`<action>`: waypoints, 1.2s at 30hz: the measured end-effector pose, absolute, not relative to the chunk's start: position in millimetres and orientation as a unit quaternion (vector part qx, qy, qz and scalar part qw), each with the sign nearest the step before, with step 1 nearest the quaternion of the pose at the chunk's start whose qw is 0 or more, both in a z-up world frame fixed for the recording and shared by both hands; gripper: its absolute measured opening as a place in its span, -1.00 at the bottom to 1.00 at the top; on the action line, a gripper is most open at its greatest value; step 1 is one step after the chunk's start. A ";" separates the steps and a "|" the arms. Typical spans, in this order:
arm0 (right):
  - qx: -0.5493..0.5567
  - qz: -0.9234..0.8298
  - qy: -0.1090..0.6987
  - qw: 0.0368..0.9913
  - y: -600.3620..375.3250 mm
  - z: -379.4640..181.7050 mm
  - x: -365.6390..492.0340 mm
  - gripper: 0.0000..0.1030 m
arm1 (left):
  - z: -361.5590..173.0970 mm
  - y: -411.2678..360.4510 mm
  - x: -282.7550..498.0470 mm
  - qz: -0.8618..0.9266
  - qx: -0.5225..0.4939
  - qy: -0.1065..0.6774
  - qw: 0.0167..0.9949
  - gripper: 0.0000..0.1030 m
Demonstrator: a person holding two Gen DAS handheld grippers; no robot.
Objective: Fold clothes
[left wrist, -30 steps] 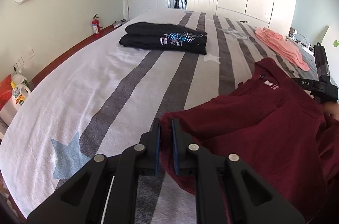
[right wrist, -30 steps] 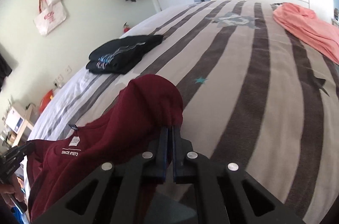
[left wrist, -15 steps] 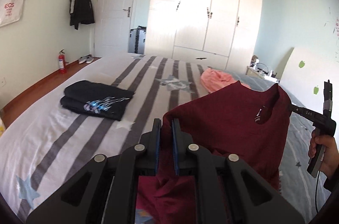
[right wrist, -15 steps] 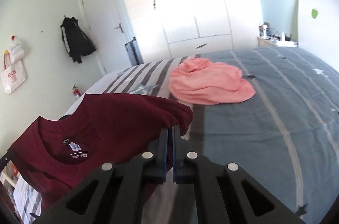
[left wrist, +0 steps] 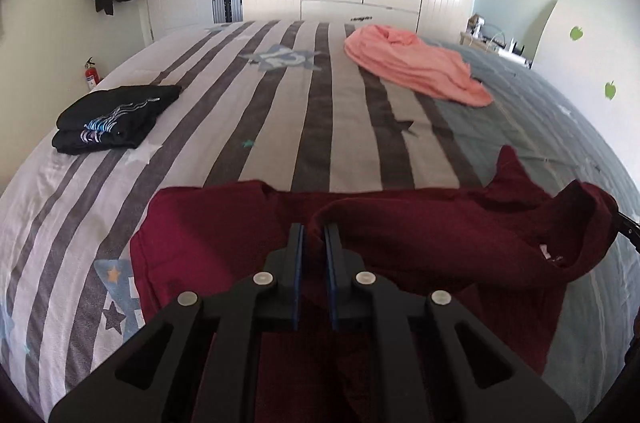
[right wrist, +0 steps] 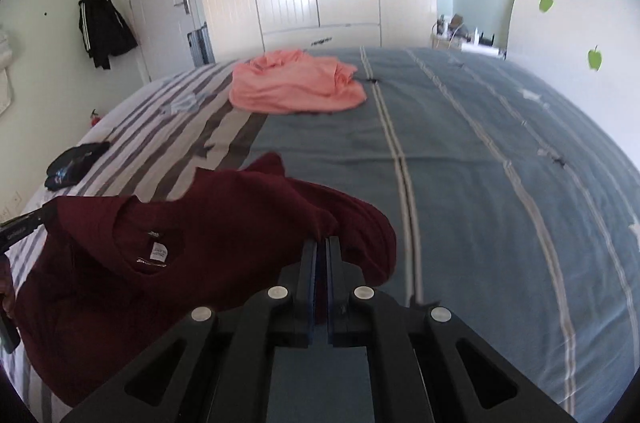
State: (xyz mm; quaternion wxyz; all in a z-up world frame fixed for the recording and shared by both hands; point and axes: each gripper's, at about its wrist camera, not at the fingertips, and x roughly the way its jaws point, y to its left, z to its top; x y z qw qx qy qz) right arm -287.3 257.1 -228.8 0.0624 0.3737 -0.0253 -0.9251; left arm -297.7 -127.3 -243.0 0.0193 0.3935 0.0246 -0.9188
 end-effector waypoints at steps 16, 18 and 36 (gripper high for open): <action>0.376 -0.920 -0.047 0.105 292.4 -255.6 -313.6 0.24 | -255.1 -89.1 -323.4 -0.904 0.424 -0.034 -0.052 0.52; 0.395 -0.911 -0.016 0.120 275.4 -267.6 -319.4 0.25 | -261.4 -87.3 -325.5 -0.899 0.433 -0.027 -0.059 0.52; 0.345 -0.934 -0.052 0.072 272.0 -251.4 -301.2 -0.72 | -200.8 -82.6 -286.7 -0.943 0.327 -0.023 -0.053 -0.86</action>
